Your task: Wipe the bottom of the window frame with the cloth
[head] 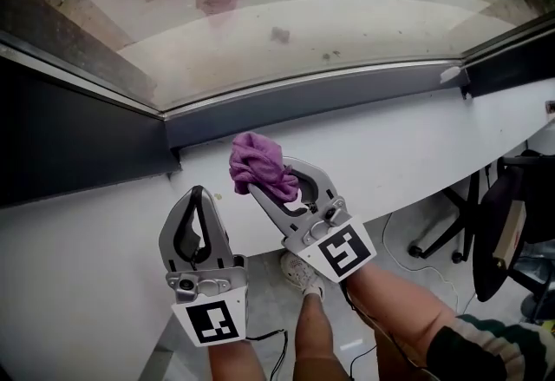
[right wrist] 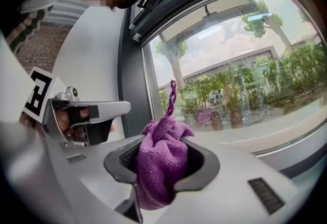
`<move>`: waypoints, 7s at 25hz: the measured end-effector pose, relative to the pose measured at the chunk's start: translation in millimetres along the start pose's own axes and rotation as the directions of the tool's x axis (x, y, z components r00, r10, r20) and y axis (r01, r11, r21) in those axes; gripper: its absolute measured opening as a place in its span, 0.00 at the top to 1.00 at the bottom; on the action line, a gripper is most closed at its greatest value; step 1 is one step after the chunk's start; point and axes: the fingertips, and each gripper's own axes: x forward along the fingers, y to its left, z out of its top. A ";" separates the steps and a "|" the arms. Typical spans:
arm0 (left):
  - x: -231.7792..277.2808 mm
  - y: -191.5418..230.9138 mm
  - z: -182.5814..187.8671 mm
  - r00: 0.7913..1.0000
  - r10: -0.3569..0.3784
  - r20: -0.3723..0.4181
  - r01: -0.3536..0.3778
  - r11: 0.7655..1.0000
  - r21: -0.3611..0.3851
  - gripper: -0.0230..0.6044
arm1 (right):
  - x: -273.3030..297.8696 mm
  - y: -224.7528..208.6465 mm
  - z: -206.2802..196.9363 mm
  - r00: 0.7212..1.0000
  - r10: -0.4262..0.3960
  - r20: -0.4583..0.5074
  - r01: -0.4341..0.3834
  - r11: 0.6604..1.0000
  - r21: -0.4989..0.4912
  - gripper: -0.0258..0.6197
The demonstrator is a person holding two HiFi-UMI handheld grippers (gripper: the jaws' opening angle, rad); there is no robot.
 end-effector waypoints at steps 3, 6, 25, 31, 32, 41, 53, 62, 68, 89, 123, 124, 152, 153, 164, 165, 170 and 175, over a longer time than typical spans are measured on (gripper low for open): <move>-8.0 -0.6 5.3 1.000 0.021 -0.008 -0.021 1.000 0.007 0.95 | 2.9 0.0 -1.4 1.000 0.017 0.000 -0.017 1.000 0.003 0.72; -14.4 4.8 8.7 0.999 0.042 -0.017 -0.042 0.999 0.008 0.95 | 9.6 4.4 -6.7 0.999 0.035 -0.010 -0.035 0.999 0.006 0.72; -58.2 46.7 -6.8 0.985 0.171 -0.026 -0.172 0.985 -0.019 0.95 | 104.0 45.5 -102.9 0.964 0.137 -0.226 -0.146 0.989 -0.022 0.72; -59.2 47.8 -10.4 0.980 0.193 -0.040 -0.194 0.981 -0.027 0.95 | 113.2 45.0 -121.3 0.946 0.140 -0.294 -0.160 0.986 -0.046 0.72; -58.9 47.8 -10.4 0.980 0.194 -0.041 -0.195 0.980 -0.027 0.95 | 113.7 43.9 -125.9 0.941 0.134 -0.312 -0.156 0.986 -0.049 0.72; -57.5 49.0 -14.5 0.979 0.198 -0.057 -0.199 0.980 -0.017 0.95 | 112.3 31.0 -146.7 0.913 0.106 -0.394 -0.138 0.989 -0.053 0.72; -32.7 22.9 -21.1 0.996 0.074 -0.057 -0.077 0.996 -0.050 0.95 | 90.9 -7.1 -148.2 0.901 0.013 -0.433 -0.052 0.996 -0.078 0.72; 9.4 -11.5 -26.6 0.999 0.000 -0.046 -0.002 0.998 -0.056 0.95 | 59.1 -51.9 -145.6 0.906 -0.047 -0.422 0.009 0.996 -0.091 0.72; 29.9 -41.4 -23.4 0.998 -0.046 -0.046 0.042 0.997 -0.067 0.95 | 34.2 -81.5 -147.4 0.895 -0.081 -0.439 0.041 0.994 -0.100 0.72; 72.0 -138.8 1.0 0.985 -0.170 -0.040 0.167 0.984 -0.061 0.95 | -49.1 -171.1 -140.0 0.863 -0.178 -0.472 0.145 0.984 -0.105 0.72; 163.6 -379.0 43.0 0.933 -0.357 -0.034 0.355 0.933 -0.061 0.95 | -225.5 -384.0 -131.8 0.823 -0.313 -0.474 0.309 0.947 -0.088 0.72; 166.2 -384.7 43.1 0.932 -0.362 -0.034 0.359 0.931 -0.063 0.95 | -230.8 -391.0 -131.8 0.820 -0.318 -0.476 0.316 0.945 -0.088 0.72; 211.8 -473.6 34.5 0.880 -0.473 -0.046 0.468 0.880 -0.084 0.95 | -336.5 -533.4 -120.1 0.707 -0.522 -0.478 0.525 0.840 -0.140 0.72; 211.3 -473.6 32.6 0.880 -0.472 -0.047 0.467 0.880 -0.086 0.95 | -340.1 -534.9 -120.3 0.706 -0.524 -0.476 0.529 0.837 -0.139 0.72; 197.9 -494.1 12.1 0.864 -0.498 -0.072 0.489 0.865 -0.111 0.95 | -373.3 -521.6 -124.7 0.712 -0.522 -0.470 0.530 0.838 -0.128 0.72; 197.8 -497.5 11.2 0.861 -0.503 -0.073 0.494 0.862 -0.113 0.95 | -377.4 -521.8 -125.9 0.711 -0.522 -0.471 0.531 0.838 -0.126 0.72; 197.1 -510.9 8.1 0.848 -0.525 -0.068 0.516 0.849 -0.118 0.95 | -394.2 -518.0 -131.8 0.712 -0.517 -0.476 0.531 0.839 -0.118 0.72; 193.2 -519.5 8.2 0.835 -0.545 -0.071 0.535 0.835 -0.125 0.95 | -412.0 -497.3 -139.6 0.717 -0.494 -0.493 0.511 0.852 -0.111 0.72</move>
